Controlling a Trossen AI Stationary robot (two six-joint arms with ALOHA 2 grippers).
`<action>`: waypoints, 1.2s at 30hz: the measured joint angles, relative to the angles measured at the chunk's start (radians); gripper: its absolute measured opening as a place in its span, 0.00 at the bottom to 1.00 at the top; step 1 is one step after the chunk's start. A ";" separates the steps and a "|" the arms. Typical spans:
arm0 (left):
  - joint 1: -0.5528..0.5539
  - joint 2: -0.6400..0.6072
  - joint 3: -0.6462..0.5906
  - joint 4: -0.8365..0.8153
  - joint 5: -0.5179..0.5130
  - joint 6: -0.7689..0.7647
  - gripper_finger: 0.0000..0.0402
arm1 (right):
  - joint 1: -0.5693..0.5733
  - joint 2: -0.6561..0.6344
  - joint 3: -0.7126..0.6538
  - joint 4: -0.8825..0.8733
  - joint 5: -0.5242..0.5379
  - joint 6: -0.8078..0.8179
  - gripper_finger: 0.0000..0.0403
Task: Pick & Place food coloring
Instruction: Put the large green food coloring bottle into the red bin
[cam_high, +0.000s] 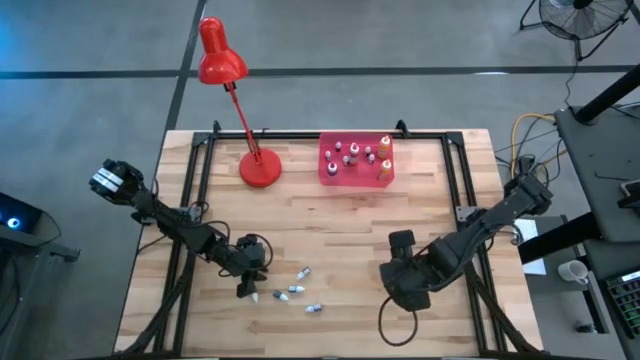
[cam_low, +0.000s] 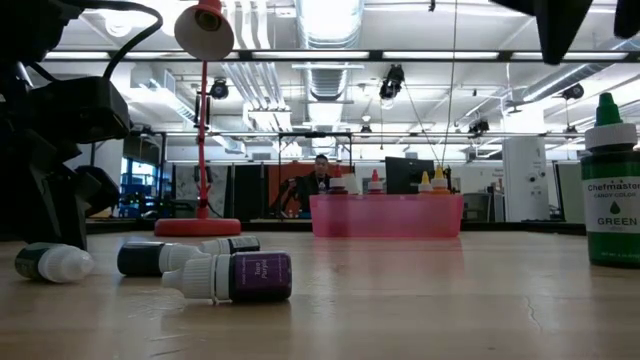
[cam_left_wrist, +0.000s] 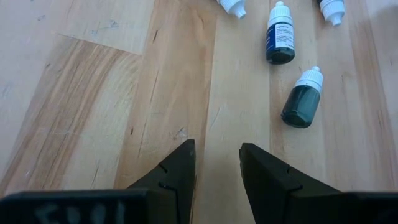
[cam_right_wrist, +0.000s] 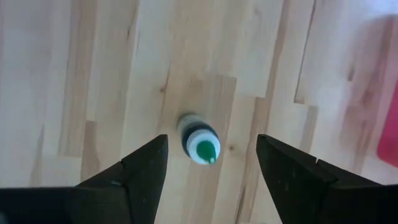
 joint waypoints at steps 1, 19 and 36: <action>0.000 0.000 0.000 0.000 0.000 0.000 0.26 | 0.000 0.001 -0.010 0.003 -0.002 0.000 0.60; 0.000 0.000 0.000 0.000 0.000 0.000 0.26 | -0.014 -0.016 -0.204 0.150 -0.052 0.033 0.63; 0.000 0.000 -0.001 0.000 0.000 0.000 0.26 | -0.056 -0.016 -0.276 0.208 -0.115 0.137 0.53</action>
